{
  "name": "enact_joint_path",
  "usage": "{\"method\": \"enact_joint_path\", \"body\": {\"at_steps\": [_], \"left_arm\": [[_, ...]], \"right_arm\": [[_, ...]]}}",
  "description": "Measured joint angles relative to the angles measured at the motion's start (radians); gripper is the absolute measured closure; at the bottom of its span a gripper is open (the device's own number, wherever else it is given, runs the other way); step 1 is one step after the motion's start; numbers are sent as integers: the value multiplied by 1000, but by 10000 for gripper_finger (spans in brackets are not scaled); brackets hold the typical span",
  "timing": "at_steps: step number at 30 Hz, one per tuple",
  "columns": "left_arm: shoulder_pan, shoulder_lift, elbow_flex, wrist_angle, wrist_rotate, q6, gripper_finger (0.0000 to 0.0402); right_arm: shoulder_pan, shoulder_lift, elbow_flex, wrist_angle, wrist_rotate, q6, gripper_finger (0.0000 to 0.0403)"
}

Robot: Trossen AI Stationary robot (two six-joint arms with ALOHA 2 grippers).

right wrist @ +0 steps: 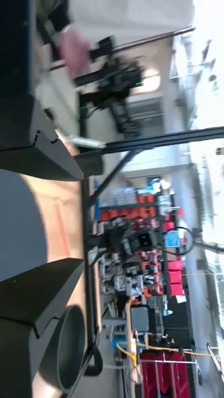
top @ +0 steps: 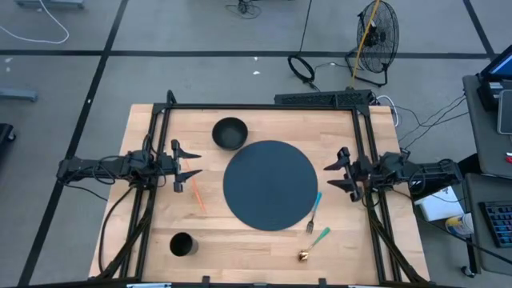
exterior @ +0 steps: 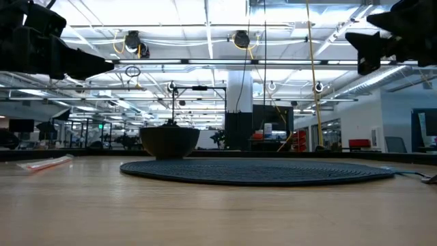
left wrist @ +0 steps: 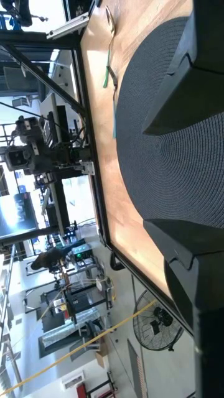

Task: Pick & Place Utensil
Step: Put the black bowl on the blue table placemat

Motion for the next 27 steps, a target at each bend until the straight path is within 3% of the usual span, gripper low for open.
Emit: {"method": "enact_joint_path", "body": {"at_steps": [11,17,21,27], "left_arm": [[0,0,0,8,0,-9,165],[-1,0,0,61,22,-143,165],[-1,0,0,59,43,-264,165],[-1,0,0,109,43,-267,165]], "right_arm": [[0,0,0,71,0,45,193],[0,0,0,62,79,-47,193],[0,0,0,46,106,-12,193],[0,0,0,48,106,-12,193]]}}
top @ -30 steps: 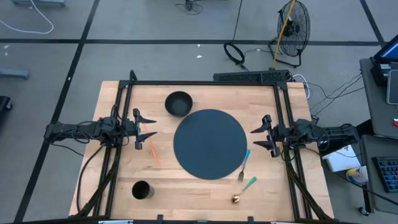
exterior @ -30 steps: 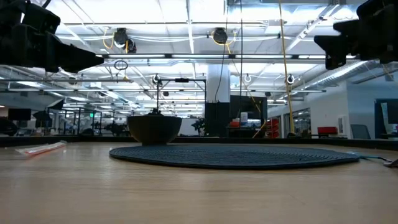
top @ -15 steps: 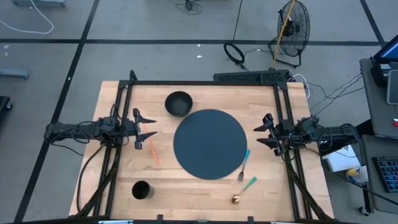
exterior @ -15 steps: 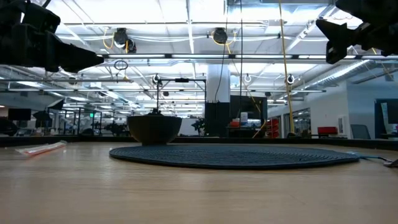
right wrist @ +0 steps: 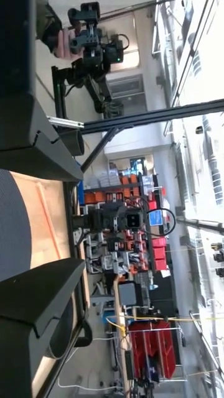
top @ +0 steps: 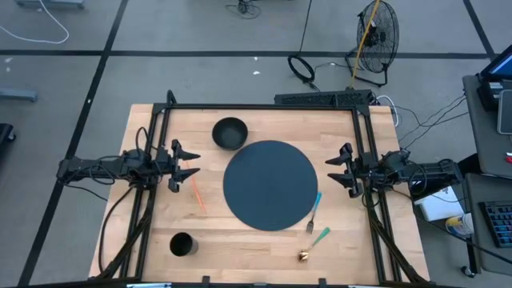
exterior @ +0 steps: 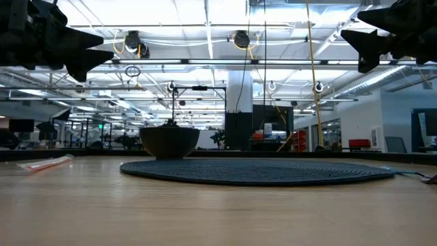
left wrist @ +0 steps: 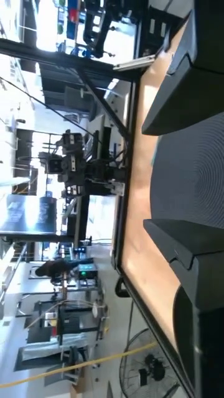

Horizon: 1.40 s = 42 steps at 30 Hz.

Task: Pick & Place Utensil
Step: Put the black bowl on the blue table placemat

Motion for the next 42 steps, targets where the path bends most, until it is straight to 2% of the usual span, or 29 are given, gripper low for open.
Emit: {"method": "enact_joint_path", "body": {"at_steps": [5,11,19,27,32,36,39,42], "left_arm": [[0,0,0,19,-7,0,165],[0,0,0,16,-26,-72,165],[0,0,0,-18,-46,-117,165],[1,0,6,-51,-47,-68,165],[0,30,136,-114,-94,58,165],[0,113,317,-314,-195,125,165],[1,201,423,-464,-294,123,165],[1,287,473,-496,-363,97,165]], "right_arm": [[0,0,0,-10,-3,139,193],[0,29,0,-17,-58,173,193],[0,126,0,2,-57,86,193],[0,171,0,52,-55,13,193],[0,172,0,158,-54,-64,193],[0,172,0,191,-54,-86,193],[0,172,0,184,-53,-86,193],[0,172,0,179,-53,-100,193]]}}
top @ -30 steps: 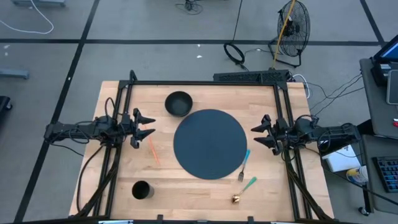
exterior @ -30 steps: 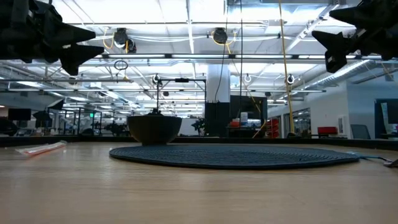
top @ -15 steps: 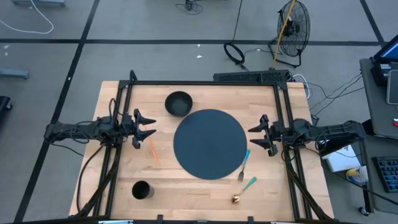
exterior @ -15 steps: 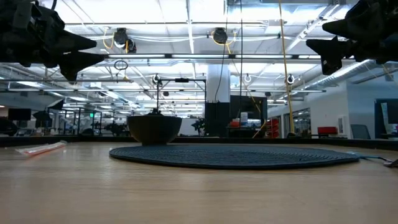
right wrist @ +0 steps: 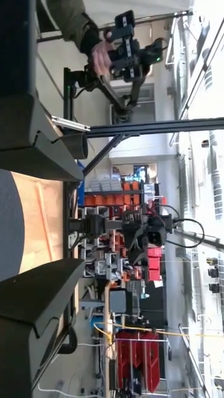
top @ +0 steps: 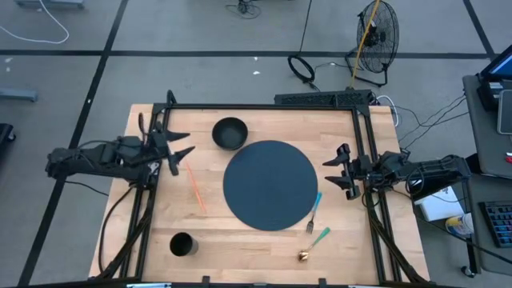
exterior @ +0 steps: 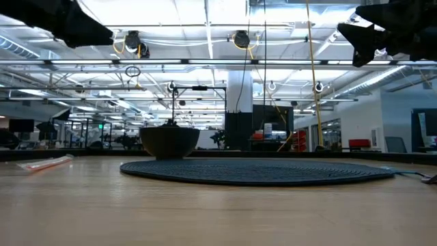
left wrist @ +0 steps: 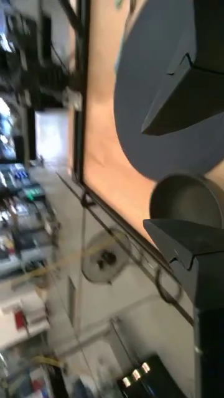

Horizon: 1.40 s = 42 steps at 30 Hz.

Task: Pick & Place Utensil
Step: Put the black bowl on the blue table placemat

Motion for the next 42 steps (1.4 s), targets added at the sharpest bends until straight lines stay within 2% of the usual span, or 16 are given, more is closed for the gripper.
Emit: {"method": "enact_joint_path", "body": {"at_steps": [6,8,14,17,22,29,34,39,42], "left_arm": [[6,165,16,34,-249,-182,165],[12,222,15,85,-272,-221,165],[47,429,16,393,-86,-147,165],[83,527,61,399,-28,-105,165],[165,631,196,208,53,-93,165],[296,730,420,-79,241,-62,165],[358,833,558,-223,348,-23,165],[368,966,668,-365,469,167,165],[359,1021,705,-437,466,252,165]], "right_arm": [[0,0,0,-12,29,-7,193],[0,1,0,-23,29,-3,193],[0,10,0,-28,30,-6,193],[0,10,0,-29,30,-13,193],[0,10,0,-28,30,-17,193],[0,10,0,-29,27,-19,193],[0,10,0,-29,27,-27,193],[0,10,0,-30,27,-27,193],[0,10,0,-31,26,-22,193]]}}
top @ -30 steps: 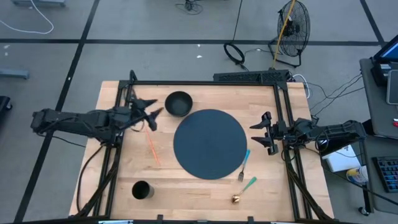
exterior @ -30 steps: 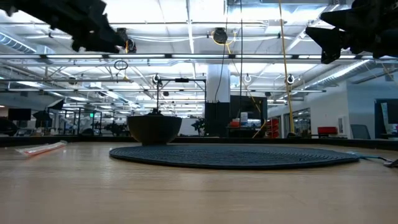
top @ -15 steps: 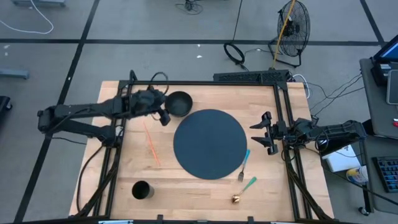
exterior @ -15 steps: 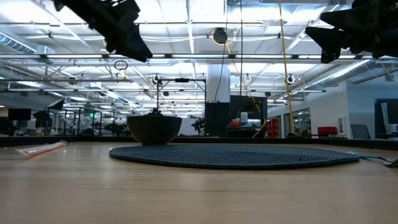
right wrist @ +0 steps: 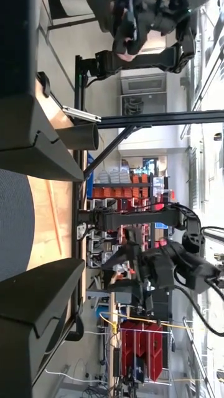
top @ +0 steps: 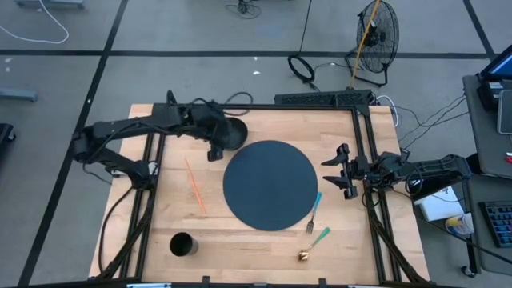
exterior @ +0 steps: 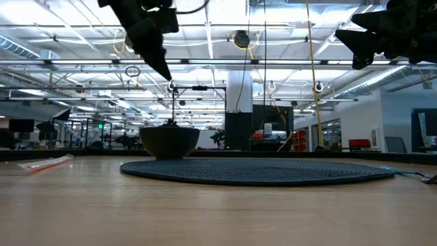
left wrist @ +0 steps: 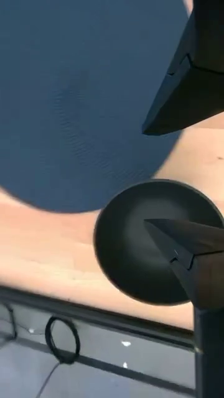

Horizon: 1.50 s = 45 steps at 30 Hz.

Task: Pick & Place Utensil
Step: Put the black bowl on the blue table placemat

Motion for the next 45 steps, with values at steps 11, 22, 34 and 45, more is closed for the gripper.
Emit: {"method": "enact_joint_path", "body": {"at_steps": [11,22,34,45], "left_arm": [[37,39,3,-105,-202,-174,165],[20,124,-23,-65,-10,45,165],[201,194,-12,-109,-142,-321,165],[417,260,-10,-56,14,-544,165]], "right_arm": [[0,0,0,-51,-1,15,193],[0,2,0,-33,-1,21,193],[0,4,0,-28,-1,47,193],[0,4,0,-28,0,46,193]]}}
